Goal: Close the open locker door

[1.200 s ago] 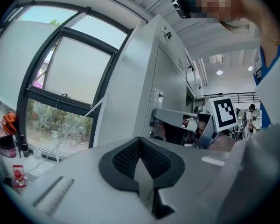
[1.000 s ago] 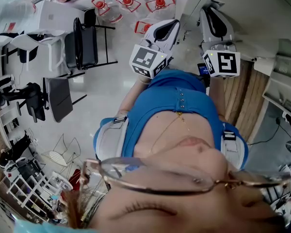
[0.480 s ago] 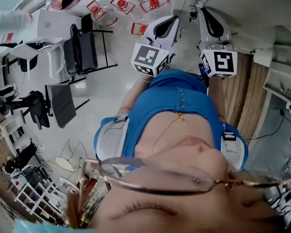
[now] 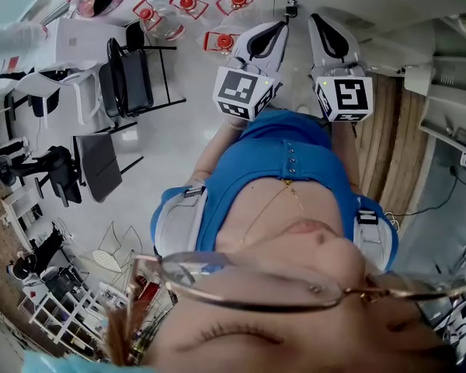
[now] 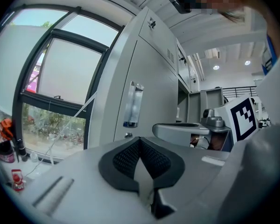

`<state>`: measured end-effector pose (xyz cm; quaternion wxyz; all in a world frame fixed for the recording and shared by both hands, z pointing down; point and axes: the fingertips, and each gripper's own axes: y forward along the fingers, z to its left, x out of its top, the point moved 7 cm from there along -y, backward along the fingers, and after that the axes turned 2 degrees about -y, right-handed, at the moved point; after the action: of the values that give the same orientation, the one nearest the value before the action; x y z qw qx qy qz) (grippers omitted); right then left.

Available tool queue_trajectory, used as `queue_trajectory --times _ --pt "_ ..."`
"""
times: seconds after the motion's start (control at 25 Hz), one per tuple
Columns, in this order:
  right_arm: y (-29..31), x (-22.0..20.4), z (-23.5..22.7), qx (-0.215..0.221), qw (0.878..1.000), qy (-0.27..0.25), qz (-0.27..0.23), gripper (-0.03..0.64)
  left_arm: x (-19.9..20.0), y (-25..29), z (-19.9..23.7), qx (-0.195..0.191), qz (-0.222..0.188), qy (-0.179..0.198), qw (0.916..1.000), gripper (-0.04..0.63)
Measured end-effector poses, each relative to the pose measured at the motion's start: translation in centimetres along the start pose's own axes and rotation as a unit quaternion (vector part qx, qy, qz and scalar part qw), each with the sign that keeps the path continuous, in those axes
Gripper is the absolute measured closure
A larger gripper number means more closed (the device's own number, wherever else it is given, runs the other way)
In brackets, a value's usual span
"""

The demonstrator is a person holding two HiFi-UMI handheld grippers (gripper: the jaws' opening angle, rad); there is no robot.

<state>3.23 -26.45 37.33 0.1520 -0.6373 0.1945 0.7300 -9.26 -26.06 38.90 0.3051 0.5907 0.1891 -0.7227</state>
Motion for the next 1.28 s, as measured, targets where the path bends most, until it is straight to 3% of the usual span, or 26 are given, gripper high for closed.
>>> queue_trajectory --times 0.68,1.28 --pt "-5.5 -2.2 -1.4 0.027 0.999 0.014 0.026 0.614 -1.1 0.7 -6.5 0.021 0.003 0.009 0.9997 0.597" --pt "-7.9 -2.3 -1.3 0.059 0.998 0.01 0.028 0.614 -1.8 -0.3 -8.9 0.047 0.006 0.01 0.9988 0.597"
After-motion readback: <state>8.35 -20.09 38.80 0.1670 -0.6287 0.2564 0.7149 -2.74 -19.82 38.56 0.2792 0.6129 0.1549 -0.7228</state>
